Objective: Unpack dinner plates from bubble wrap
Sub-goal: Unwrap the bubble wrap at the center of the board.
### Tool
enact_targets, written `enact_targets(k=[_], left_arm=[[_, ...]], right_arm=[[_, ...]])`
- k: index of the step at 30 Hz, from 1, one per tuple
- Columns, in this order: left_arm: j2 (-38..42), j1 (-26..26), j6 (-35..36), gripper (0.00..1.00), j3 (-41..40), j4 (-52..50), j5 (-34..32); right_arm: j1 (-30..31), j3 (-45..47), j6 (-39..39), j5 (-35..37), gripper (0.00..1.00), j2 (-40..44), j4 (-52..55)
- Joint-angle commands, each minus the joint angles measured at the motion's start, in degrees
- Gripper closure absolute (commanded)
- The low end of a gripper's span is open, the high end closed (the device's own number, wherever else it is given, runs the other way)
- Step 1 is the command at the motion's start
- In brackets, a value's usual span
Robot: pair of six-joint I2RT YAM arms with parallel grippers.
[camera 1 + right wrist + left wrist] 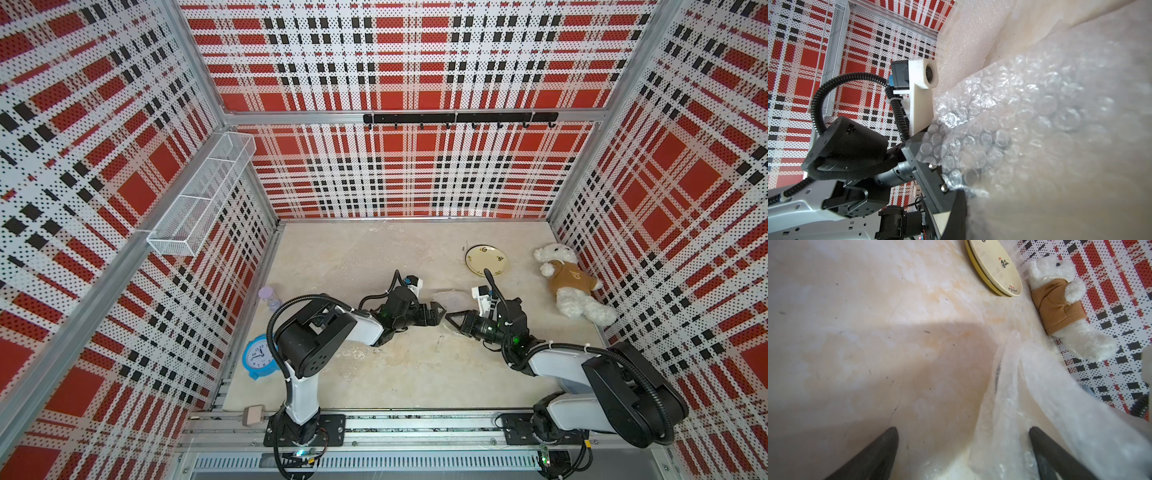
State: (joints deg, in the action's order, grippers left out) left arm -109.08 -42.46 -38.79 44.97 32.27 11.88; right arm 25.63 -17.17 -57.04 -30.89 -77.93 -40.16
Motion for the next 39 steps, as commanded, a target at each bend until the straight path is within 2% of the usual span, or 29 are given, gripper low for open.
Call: enact_targets(k=[1, 17, 24, 35, 39], left_arm=[[-5.1, -0.1, -0.3, 0.0, -4.5, -16.5, -2.5], [-5.5, -0.4, 0.0, 0.0, -4.5, -17.6, -3.6], [-5.5, -0.5, 0.2, 0.0, -4.4, -18.3, -4.1], [-5.2, -0.6, 0.6, 0.0, -3.8, -19.1, -4.0], [-5.3, -0.6, 0.8, 0.0, -3.5, -19.4, -3.7]], right_arm=[[-0.2, -3.0, -2.1, -2.5, 1.0, 0.7, -11.5], [-0.2, -4.3, -6.0, -3.6, 1.0, 3.7, -11.2], [-0.2, -4.7, -9.0, -4.2, 1.0, 2.8, -15.3], [-0.4, -6.3, -4.7, -2.6, 1.0, 4.7, -4.8], [-0.8, -6.5, -4.0, -1.9, 1.0, 2.9, -5.3]])
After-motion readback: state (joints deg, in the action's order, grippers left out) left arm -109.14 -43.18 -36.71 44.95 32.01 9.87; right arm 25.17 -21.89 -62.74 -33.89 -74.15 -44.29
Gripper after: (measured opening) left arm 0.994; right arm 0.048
